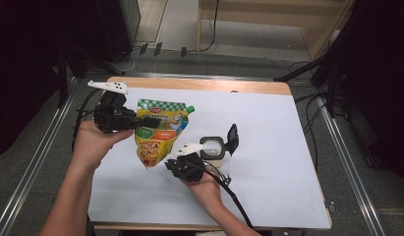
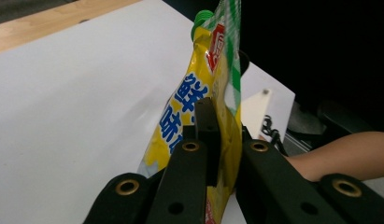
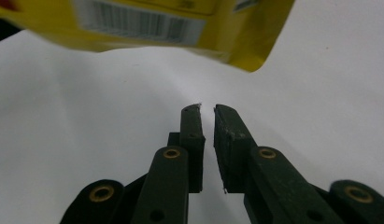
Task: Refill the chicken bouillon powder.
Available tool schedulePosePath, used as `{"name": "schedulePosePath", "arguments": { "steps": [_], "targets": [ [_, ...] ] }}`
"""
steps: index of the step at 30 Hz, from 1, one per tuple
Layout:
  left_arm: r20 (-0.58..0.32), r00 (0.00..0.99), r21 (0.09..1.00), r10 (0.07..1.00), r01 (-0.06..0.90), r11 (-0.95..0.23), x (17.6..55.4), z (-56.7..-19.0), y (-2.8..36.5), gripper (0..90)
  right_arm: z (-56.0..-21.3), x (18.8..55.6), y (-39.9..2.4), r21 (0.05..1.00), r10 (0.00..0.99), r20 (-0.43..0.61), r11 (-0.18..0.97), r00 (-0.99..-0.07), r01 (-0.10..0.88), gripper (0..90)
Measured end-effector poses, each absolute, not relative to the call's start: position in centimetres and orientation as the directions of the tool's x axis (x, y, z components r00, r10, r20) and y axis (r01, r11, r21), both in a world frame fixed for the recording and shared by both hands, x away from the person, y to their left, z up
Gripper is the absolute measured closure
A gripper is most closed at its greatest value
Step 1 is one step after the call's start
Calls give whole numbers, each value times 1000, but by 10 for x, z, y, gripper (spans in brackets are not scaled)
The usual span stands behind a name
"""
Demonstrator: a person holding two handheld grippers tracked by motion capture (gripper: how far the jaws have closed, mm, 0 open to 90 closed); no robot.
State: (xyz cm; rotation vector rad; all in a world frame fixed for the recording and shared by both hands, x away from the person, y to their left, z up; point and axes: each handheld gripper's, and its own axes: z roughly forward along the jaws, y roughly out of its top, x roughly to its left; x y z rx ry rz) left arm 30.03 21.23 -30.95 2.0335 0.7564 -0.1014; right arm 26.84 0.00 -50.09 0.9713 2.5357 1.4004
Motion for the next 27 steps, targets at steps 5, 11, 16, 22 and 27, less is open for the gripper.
{"name": "schedulePosePath", "arguments": {
  "steps": [5,11,16,22,27],
  "targets": [
    [-389,807,747,444,558,-360,295,-308,212,900,-506,270,2,797,592,217,351,-776,492,764],
    [-435,796,734,422,585,-347,295,-312,211,900,-506,268,3,827,611,206,309,-765,470,712],
    [-473,776,714,418,615,-334,299,-318,211,900,-506,266,5,851,607,200,281,-769,443,681],
    [-473,761,709,444,628,-321,301,-321,210,900,-505,264,5,864,592,190,278,-783,420,661],
    [-423,760,714,493,615,-336,300,-322,205,900,-501,257,5,868,560,143,324,-816,375,602]
  ]
}}
